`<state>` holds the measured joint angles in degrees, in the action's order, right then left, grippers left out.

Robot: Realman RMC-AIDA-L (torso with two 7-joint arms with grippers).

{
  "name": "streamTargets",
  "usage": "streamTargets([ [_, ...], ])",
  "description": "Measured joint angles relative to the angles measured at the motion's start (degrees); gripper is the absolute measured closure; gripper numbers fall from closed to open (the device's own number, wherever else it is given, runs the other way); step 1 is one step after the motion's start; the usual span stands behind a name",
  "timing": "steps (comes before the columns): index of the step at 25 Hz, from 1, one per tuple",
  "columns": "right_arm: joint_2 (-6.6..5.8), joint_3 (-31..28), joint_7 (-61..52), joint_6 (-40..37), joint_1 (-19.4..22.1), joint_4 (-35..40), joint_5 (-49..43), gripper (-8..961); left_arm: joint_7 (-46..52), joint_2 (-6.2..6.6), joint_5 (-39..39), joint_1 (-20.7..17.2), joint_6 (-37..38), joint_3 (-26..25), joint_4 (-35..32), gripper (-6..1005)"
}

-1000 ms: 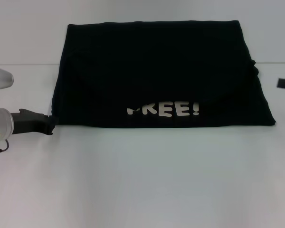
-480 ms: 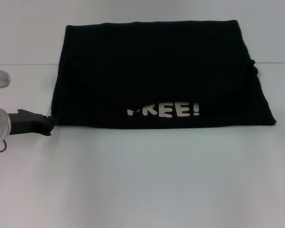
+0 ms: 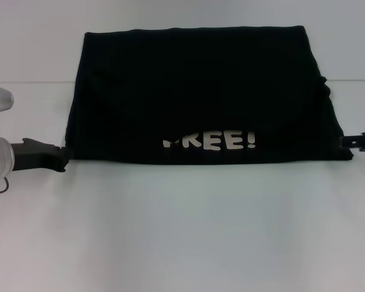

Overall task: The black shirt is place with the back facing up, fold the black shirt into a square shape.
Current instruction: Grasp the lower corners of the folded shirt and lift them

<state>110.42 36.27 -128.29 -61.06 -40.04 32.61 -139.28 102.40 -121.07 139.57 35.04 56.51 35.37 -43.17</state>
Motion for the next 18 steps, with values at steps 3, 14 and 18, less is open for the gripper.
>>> streamTargets([
  [3, 0.95, 2.47, 0.01, 3.72, -0.98, -1.17, -0.01, 100, 0.0, 0.02, 0.0, 0.07, -0.07, -0.02, 0.01, 1001],
  [14, 2.34, 5.88, -0.1, 9.74, -3.01, -3.48, -0.05, 109, 0.0, 0.05, 0.0, 0.28, -0.97, -0.05, -0.13, 1001],
  [18, 2.4, 5.8, 0.02, 9.48, -2.43, -3.24, 0.28, 149, 0.01, 0.05, 0.0, 0.29, -0.97, -0.05, -0.09, 1000],
])
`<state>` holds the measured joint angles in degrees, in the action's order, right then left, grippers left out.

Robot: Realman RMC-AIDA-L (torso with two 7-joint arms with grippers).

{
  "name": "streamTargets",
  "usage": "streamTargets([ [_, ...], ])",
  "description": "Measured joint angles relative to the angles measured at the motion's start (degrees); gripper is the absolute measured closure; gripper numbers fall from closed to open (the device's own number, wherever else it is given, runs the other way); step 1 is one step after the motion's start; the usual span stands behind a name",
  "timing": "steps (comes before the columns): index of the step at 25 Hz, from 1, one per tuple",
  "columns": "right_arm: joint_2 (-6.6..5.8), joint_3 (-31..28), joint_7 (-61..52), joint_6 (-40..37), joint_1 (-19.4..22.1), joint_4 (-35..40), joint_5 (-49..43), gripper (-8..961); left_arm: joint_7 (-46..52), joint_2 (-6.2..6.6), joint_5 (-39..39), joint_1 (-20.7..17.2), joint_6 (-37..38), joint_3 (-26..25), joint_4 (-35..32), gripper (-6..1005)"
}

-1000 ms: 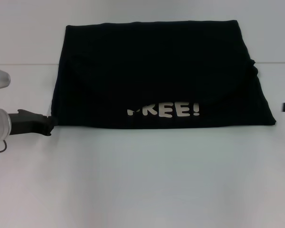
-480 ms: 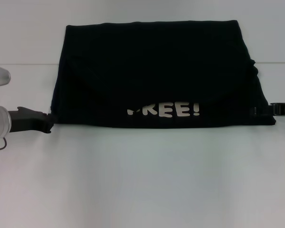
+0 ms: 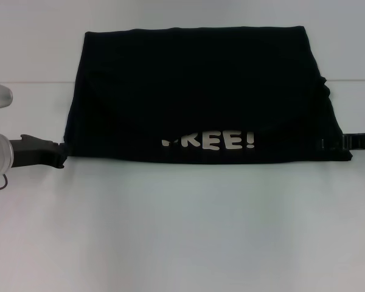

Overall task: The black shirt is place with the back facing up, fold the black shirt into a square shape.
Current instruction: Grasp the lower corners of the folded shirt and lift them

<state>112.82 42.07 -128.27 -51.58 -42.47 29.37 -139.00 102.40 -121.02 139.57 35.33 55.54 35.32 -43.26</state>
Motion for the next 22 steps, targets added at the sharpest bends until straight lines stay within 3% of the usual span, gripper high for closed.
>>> streamTargets([
  [6, 0.05, -0.43, 1.8, -1.06, 0.75, 0.38, 0.67, 209, 0.05, 0.0, 0.0, 0.01, 0.0, 0.0, 0.02, 1000],
  [8, 0.05, -0.49, 2.74, -1.38, 1.08, 0.5, 1.5, 445, 0.06, 0.0, -0.02, 0.01, 0.0, 0.0, 0.02, 1000],
  [19, -0.27, -0.8, 5.39, -2.15, 2.64, 0.89, 3.73, 892, 0.08, 0.0, -0.11, -0.01, -0.14, 0.01, 0.37, 1000],
  [22, -0.32, -1.83, 7.64, -3.1, 3.21, 0.93, 5.06, 901, 0.12, -0.01, -0.28, -0.15, -0.09, 0.01, 0.35, 1000],
])
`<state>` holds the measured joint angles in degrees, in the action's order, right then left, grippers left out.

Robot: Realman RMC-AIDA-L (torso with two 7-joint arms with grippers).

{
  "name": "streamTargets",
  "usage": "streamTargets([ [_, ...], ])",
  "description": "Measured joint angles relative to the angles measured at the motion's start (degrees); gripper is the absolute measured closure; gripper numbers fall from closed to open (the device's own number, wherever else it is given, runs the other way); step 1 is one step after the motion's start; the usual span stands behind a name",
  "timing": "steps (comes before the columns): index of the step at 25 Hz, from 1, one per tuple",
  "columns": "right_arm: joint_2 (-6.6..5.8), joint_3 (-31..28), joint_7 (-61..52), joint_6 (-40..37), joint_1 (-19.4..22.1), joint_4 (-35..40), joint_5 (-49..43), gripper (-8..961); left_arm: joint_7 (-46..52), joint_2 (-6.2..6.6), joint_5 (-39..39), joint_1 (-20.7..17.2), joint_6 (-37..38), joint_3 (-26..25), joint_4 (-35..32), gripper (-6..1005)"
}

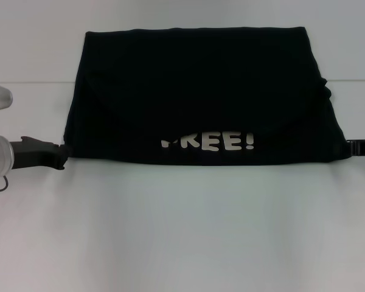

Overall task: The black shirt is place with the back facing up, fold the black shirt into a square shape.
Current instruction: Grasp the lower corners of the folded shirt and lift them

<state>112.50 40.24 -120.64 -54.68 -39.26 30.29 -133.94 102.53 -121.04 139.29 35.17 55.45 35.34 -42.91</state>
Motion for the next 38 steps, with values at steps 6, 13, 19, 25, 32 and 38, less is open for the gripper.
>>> streamTargets([
  [6, -0.22, -2.85, 7.25, -5.88, 3.52, 2.08, 4.62, 910, 1.77, -0.33, -0.21, -1.61, 1.75, -0.5, -1.55, 1000],
  [13, 0.35, -7.29, 13.99, -15.63, 10.11, 6.62, 9.0, 909, 1.61, -0.35, -0.48, -3.89, 15.29, -7.95, -4.41, 1000],
  [19, 0.97, -10.93, 18.73, -23.34, 14.34, 9.26, 9.66, 909, -0.1, -0.28, -1.22, -6.16, 31.8, -12.64, -7.74, 1000],
  [25, 1.12, -12.16, 22.59, -29.32, 17.53, 10.06, 9.61, 909, -4.39, 0.18, -1.81, -8.3, 46.2, -20.47, -6.97, 1000],
  [32, 1.14, -15.93, 26.86, -36.54, 20.44, 10.64, 9.41, 909, -7.34, 0.5, -2.33, -9.91, 56.27, -25.24, -3.86, 1000],
  [38, 1.54, -18.58, 28.37, -40.44, 23.16, 11.95, 9.41, 909, -7.45, 0.03, -1.74, -11.27, 57.35, -25.26, -3.64, 1000],
])
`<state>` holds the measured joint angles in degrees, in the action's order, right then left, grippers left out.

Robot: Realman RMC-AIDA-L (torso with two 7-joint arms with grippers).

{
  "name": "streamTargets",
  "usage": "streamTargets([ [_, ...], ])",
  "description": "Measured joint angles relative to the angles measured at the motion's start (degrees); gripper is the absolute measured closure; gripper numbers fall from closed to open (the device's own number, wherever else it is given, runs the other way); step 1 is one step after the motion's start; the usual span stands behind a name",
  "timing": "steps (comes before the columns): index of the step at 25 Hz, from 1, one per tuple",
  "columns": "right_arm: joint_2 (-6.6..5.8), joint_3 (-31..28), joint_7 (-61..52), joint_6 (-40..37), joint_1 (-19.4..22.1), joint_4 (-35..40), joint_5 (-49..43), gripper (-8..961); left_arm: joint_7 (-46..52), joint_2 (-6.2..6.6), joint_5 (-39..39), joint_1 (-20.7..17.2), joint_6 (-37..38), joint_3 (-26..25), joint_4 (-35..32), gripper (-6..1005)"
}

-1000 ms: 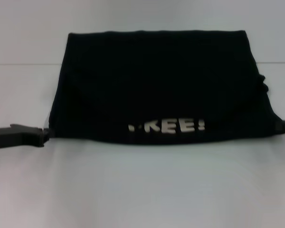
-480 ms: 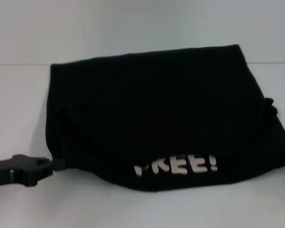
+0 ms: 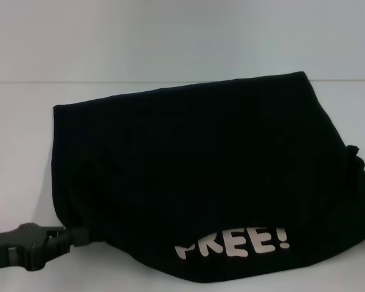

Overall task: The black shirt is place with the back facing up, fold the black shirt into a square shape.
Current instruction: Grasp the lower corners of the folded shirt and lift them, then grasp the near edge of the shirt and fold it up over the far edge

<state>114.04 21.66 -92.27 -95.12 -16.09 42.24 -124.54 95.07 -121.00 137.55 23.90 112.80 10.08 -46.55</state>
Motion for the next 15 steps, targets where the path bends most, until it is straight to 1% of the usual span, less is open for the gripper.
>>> streamTargets([
  [3, 0.72, -1.21, 0.01, -1.83, 1.46, 1.94, 0.0, 909, 0.01, -0.12, 0.52, -0.8, 0.02, 0.0, 0.02, 1000],
  [6, 1.71, -2.77, 0.56, -4.04, 3.19, 4.07, -0.13, 909, 0.01, -0.12, 0.57, -1.12, -0.14, -0.14, 0.03, 1000],
  [8, 2.21, -3.57, 1.17, -5.32, 4.29, 4.63, -0.18, 910, 0.0, 0.11, 0.61, -1.79, -1.65, -1.53, 0.02, 1000],
  [11, 2.74, -4.4, 1.73, -7.16, 6.08, 4.71, -0.31, 910, -0.01, 0.28, 0.66, -1.76, -2.43, -1.69, 0.07, 1000],
  [12, 3.19, -4.82, 2.31, -8.41, 7.35, 4.75, -0.33, 910, -0.01, 0.32, 0.76, -1.68, -2.76, -1.71, 0.07, 1000],
  [13, 3.19, -4.82, 2.31, -8.41, 7.35, 4.75, -0.33, 910, -0.01, 0.37, 0.93, -1.57, -3.22, -1.74, 0.08, 1000],
  [15, 3.65, -5.46, 3.07, -9.18, 8.59, 4.78, -0.37, 910, 0.03, 0.46, 1.22, -1.39, -3.82, -1.79, 0.12, 1000],
])
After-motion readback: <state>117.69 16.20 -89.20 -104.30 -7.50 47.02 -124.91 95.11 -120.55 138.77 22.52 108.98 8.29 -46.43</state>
